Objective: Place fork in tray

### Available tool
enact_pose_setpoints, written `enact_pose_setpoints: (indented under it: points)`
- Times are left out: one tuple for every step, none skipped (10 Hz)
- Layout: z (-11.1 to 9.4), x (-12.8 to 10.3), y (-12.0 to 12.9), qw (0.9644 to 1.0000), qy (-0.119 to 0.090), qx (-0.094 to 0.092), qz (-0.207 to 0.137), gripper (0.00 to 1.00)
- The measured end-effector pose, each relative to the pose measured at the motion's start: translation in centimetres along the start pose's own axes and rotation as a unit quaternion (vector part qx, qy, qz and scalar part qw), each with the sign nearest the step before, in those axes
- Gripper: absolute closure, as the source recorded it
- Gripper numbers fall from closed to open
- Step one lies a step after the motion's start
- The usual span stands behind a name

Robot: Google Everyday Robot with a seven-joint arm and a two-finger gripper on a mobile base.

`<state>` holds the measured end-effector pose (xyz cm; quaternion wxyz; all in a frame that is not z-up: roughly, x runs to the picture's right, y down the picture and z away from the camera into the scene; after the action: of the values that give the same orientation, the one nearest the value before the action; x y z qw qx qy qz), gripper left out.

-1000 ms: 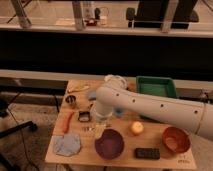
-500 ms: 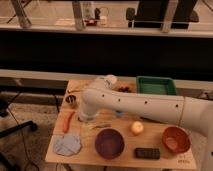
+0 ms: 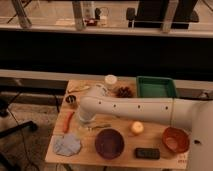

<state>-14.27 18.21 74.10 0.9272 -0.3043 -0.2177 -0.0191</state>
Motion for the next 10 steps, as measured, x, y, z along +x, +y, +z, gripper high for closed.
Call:
enact_pose_setpoints:
  points:
    - [0.6,-0.3,-0.5,1.0000,0.001,0.004,0.004,0.20]
    - [1.2,-0.4,-1.0,1.0000,0.002,0.007,0.006,0.20]
    - [1.7,-0.4,-1.3,0.9999,0.005,0.008,0.009,0.20]
    - [2.2,-0.3,-1.5,0.9999,0.009,0.010,0.011,0.20]
    - [2.8,0.2,-1.7,0.9997,0.016,0.013,0.015,0.20]
    - [3.2,0.8,-2.0,0.9994,0.023,0.016,0.020,0.20]
    - [3.3,1.3,-2.2,0.9991,0.028,0.019,0.025,0.20]
    - [3.3,2.4,-2.4,0.9985,0.035,0.025,0.034,0.20]
    - [3.1,3.0,-2.6,0.9980,0.039,0.028,0.040,0.20]
    - [3.0,3.6,-2.7,0.9976,0.044,0.032,0.044,0.20]
